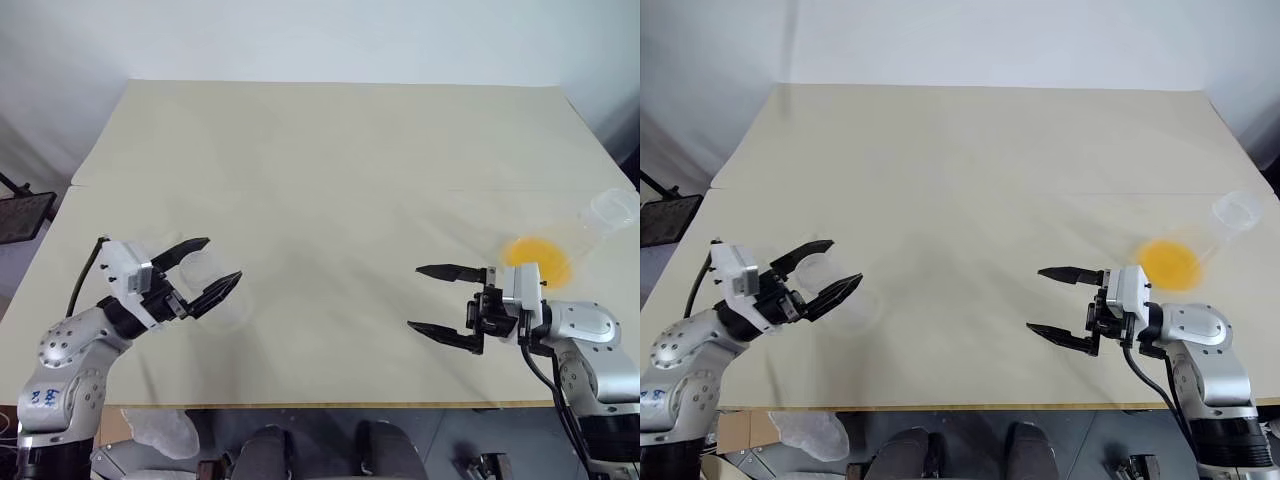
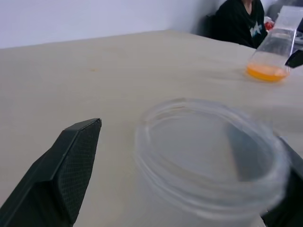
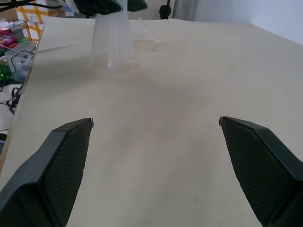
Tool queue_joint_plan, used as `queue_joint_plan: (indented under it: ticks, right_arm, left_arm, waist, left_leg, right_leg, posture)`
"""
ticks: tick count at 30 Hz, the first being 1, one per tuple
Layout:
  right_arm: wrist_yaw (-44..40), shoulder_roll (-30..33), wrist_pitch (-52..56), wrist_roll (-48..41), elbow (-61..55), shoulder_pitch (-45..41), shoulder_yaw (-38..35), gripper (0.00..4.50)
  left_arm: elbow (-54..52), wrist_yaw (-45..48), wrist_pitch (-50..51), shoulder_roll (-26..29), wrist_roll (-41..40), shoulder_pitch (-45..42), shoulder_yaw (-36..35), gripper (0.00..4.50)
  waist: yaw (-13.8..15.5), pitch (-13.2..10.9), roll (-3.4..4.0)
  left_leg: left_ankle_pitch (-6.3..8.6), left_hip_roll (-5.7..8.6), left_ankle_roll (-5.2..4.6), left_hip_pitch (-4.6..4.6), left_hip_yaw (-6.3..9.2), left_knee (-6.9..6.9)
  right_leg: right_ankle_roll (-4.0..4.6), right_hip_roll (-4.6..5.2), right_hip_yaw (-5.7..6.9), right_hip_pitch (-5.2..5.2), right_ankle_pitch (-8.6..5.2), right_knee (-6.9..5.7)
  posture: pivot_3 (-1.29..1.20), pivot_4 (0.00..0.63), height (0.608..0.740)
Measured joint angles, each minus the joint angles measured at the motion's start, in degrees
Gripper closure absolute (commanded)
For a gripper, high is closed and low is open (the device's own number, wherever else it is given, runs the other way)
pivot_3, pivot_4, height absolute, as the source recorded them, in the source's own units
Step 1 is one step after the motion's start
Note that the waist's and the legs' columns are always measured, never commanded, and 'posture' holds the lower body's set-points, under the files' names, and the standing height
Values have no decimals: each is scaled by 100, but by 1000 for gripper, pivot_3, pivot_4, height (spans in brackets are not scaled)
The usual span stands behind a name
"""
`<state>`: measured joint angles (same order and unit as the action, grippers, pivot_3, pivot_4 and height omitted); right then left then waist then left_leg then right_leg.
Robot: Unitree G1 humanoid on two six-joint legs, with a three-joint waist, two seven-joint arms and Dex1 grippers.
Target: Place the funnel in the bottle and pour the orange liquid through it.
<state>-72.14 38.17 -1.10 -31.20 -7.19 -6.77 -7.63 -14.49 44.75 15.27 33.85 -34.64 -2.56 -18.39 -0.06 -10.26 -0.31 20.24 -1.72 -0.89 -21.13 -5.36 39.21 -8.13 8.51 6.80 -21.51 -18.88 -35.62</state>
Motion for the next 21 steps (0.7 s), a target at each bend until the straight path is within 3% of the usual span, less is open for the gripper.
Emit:
queue_joint_plan:
  ticks: [4,8,13,17,21]
  right_arm:
    - [223,0,8,-1,-211,217,-92,0]
    - [448,-2,7,-1,-436,491,-225,0]
    - [933,-52,-16,30,-745,834,-532,0]
    - [1345,-64,-117,27,-853,1324,-1299,0]
    - [1735,-137,-136,25,-955,1984,-2044,0]
  left_arm:
    - [83,178,29,220,62,-68,47,2072]
    - [127,339,155,335,66,-238,153,2131]
    - [161,362,584,181,-27,-1557,736,2131]
    - [814,476,498,-451,278,-2926,1534,2131]
    - [2487,805,-177,-1330,1015,-3966,2387,2131]
  waist:
    - [9,0,0]
    - [27,0,0]
    - [191,0,-1]
    - [265,1,1]
    - [302,1,0]
  left_leg:
    - [0,-1,0,-1,2,0]
    - [0,-1,0,-2,3,0]
    - [0,7,-1,-11,7,16]
    - [1,20,-2,-10,-14,15]
    - [0,21,-2,-16,-34,14]
  right_leg:
    - [0,0,2,0,0,0]
    - [0,1,2,0,0,0]
    - [-3,4,1,5,2,-2]
    - [-6,0,11,11,3,0]
    - [-6,-7,16,6,3,5]
  posture:
    - [0,150,740]
    - [0,150,740]
    - [0,150,740]
    - [0,150,740]
    - [0,150,740]
